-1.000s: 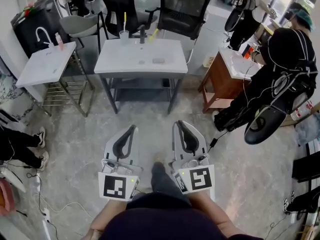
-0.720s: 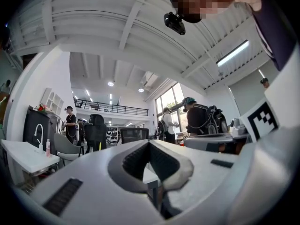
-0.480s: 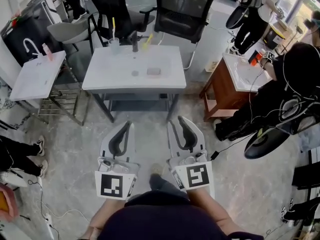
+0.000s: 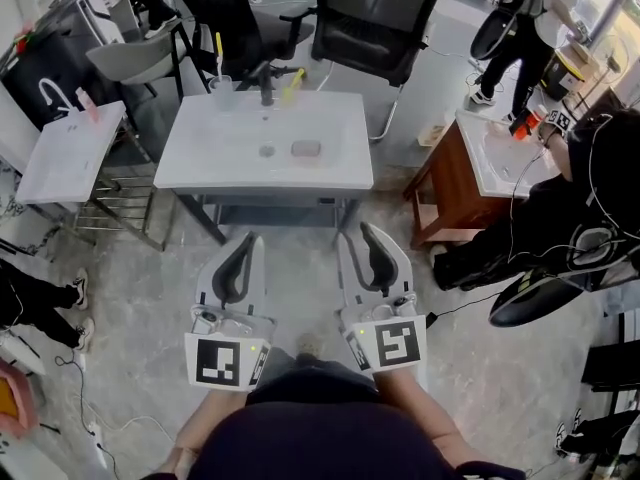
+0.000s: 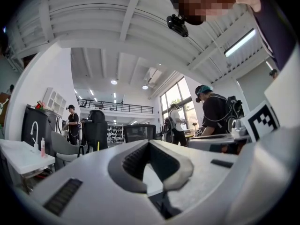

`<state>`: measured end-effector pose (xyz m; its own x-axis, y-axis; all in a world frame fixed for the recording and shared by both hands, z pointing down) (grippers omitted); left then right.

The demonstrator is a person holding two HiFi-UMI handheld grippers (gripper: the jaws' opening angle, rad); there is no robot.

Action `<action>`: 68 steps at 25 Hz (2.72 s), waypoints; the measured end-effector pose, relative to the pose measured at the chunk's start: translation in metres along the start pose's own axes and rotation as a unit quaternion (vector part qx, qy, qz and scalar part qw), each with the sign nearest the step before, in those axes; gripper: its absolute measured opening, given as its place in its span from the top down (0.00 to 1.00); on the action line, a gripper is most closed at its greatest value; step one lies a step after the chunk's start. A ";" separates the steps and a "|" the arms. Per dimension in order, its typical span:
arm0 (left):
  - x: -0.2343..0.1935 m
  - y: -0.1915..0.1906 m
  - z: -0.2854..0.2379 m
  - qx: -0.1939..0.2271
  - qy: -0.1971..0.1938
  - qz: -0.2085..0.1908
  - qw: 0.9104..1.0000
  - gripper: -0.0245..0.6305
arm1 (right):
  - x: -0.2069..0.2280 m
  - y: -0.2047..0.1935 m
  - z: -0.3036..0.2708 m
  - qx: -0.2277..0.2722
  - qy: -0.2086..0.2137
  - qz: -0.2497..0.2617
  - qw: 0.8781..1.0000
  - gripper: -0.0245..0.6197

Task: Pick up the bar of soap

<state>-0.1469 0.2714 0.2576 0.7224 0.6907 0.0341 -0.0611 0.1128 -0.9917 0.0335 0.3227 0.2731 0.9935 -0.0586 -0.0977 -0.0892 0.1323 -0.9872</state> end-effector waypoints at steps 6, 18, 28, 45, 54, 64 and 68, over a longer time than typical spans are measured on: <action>-0.005 -0.007 -0.019 -0.009 0.003 0.000 1.000 0.96 | 0.014 -0.011 -0.016 -0.008 -0.003 -0.011 1.000 0.79; -0.048 -0.035 -0.073 -0.018 0.006 0.010 1.000 0.96 | 0.026 -0.035 -0.081 -0.020 -0.007 -0.004 1.000 0.79; -0.112 -0.065 -0.193 -0.046 -0.020 0.018 0.999 0.96 | 0.064 -0.071 -0.206 -0.036 -0.015 -0.007 0.999 0.79; -0.199 -0.117 -0.345 -0.103 -0.089 0.029 0.990 0.96 | 0.103 -0.124 -0.358 -0.077 -0.034 0.009 0.996 0.79; -0.204 -0.138 -0.362 -0.121 -0.095 0.039 0.987 0.96 | 0.108 -0.151 -0.374 -0.117 -0.008 0.025 0.993 0.79; -0.191 -0.171 -0.382 -0.152 -0.106 0.017 0.982 0.96 | 0.125 -0.216 -0.397 -0.197 0.068 0.040 0.977 0.79; -0.187 -0.187 -0.387 -0.165 -0.102 0.022 0.981 0.96 | 0.130 -0.241 -0.405 -0.223 0.107 0.058 0.967 0.78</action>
<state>-0.0035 -0.1553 0.3891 0.5699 0.8215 -0.0184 0.1616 -0.1340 -0.9777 0.1555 -0.1175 0.4477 0.9420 -0.2785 -0.1873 -0.2677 -0.2869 -0.9198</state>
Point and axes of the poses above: the fingertips, and each gripper's own axes: z backward along the fingers, x to its right, y out of its top, the point moved 7 cm from there along z, backward along the fingers, and after that the axes turned 4 degrees about z, right-handed, at the moved point
